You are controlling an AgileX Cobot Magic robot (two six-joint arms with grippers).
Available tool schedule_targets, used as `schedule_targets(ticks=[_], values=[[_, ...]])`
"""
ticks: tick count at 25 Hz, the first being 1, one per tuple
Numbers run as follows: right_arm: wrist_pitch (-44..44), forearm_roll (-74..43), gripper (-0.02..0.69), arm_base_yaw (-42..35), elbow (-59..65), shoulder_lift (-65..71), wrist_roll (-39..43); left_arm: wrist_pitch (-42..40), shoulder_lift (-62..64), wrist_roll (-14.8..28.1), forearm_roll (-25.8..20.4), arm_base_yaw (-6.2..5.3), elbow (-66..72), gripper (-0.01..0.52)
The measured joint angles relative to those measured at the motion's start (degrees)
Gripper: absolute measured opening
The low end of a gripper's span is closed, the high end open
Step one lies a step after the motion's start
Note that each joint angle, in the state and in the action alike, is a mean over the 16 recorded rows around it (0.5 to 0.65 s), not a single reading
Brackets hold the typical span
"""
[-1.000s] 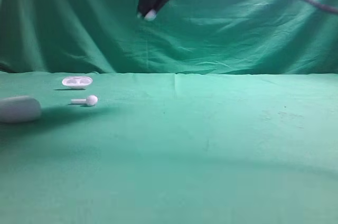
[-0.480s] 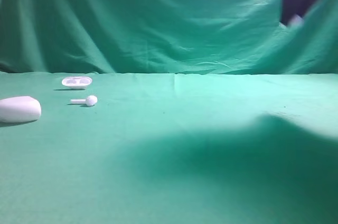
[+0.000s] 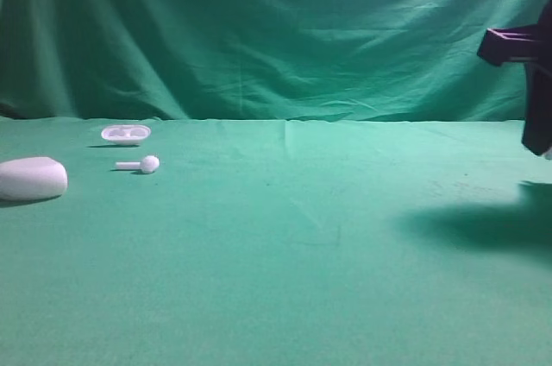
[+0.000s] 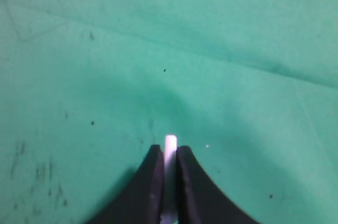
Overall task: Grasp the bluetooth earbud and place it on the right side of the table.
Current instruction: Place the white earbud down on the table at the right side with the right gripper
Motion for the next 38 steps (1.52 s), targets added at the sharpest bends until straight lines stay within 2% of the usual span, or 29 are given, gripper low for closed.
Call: schedule_targets(ticks=[4, 7, 19, 23, 29, 32, 35, 38], values=[[-3.56, -0.91, 0.025, 0.0, 0.59, 1.45, 0.03, 0.0, 0.0, 0.0, 0.0, 0.0, 0.0, 0.0], [-5.17, -1.12, 0.074, 0.0, 0.61, 2.43, 0.07, 0.0, 0.0, 0.0, 0.0, 0.0, 0.0, 0.0], [-5.79, -0.54, 0.432, 0.0, 0.61, 3.6, 0.28, 0.0, 0.0, 0.0, 0.0, 0.0, 0.0, 0.0], [-5.01, 0.3, 0.508, 0.0, 0.61, 2.2, 0.31, 0.0, 0.0, 0.0, 0.0, 0.0, 0.0, 0.0], [-2.43, 1.73, 0.53, 0.0, 0.6, -2.18, 0.35, 0.0, 0.0, 0.0, 0.0, 0.0, 0.0, 0.0], [0.11, 2.78, 0.514, 0.0, 0.44, -5.71, 0.35, 0.0, 0.0, 0.0, 0.0, 0.0, 0.0, 0.0], [3.72, 4.06, 0.453, 0.0, 0.02, -10.03, 0.35, 0.0, 0.0, 0.0, 0.0, 0.0, 0.0, 0.0], [8.69, 5.52, 0.361, 0.0, -0.57, -15.03, 0.32, 0.0, 0.0, 0.0, 0.0, 0.0, 0.0, 0.0]])
